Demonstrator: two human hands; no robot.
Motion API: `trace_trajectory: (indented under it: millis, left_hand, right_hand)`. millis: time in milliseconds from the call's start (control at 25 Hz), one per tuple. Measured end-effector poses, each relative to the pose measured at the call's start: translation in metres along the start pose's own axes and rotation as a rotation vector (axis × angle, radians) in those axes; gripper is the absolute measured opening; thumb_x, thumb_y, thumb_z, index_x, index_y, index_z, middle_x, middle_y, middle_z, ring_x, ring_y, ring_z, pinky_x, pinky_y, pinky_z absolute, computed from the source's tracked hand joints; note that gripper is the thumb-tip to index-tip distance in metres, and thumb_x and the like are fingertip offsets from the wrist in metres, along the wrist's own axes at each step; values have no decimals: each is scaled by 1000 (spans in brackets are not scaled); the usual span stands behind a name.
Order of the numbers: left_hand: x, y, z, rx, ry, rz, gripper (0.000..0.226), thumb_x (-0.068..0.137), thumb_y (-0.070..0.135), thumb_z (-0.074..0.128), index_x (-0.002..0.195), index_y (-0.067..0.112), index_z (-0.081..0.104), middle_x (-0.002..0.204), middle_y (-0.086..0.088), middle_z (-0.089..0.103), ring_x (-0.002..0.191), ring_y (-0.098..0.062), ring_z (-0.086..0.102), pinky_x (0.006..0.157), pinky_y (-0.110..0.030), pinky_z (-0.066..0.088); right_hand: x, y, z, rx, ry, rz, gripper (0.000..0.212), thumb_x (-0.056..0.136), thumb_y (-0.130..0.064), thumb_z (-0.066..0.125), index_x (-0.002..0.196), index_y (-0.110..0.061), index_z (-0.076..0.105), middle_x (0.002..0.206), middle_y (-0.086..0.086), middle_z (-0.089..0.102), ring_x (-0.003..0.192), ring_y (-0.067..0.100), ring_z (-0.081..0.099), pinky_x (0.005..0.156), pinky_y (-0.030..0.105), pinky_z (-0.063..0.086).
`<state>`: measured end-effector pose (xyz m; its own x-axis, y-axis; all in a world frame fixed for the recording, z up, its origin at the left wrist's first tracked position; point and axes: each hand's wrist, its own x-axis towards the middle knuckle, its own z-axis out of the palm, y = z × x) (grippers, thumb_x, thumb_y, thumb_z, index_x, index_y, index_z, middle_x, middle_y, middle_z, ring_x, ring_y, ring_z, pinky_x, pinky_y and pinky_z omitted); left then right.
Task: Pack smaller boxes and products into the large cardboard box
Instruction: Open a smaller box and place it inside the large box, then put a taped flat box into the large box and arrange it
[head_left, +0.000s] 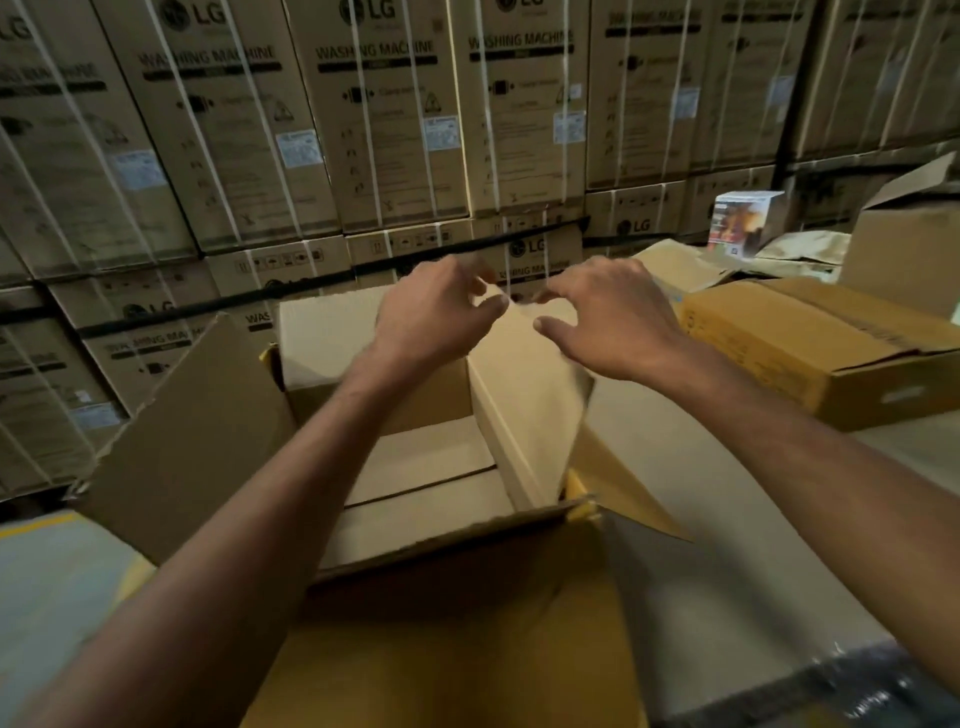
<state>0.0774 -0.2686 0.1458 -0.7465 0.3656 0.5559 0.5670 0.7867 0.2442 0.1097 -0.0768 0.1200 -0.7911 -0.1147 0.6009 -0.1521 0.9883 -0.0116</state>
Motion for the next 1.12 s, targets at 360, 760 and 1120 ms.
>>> trace_trajectory:
  millis: [360,760,1120]
  left_hand:
    - [-29,206,132,-309,78,-69,32,96,50,59,120,31,68,115,14,73,102,-6,68,80,-35,60]
    - [-6,261,288,-670,-130,-175,37,94,56,64,115,27,72,107,14,74,94,1,69,81,-36,62]
    - [89,321,403,-896,-295,-238,66,82,76,62,123,25,68,116,11,71,106,-6,66,86,-41,61]
  right_hand:
    - [-121,172,-42,127,11,230,27,96,-42,67,117,-28,75,119,-2,73,116,19,58,97,38,44]
    - [-191,314,13,203,-138,484,20,94,-40,70,111,-31,77,117,-8,73,112,14,60,91,34,51]
    - [-166,477,54,181,-106,644,23,94,-41,70,115,-31,72,118,-7,69,111,14,58,90,38,53]
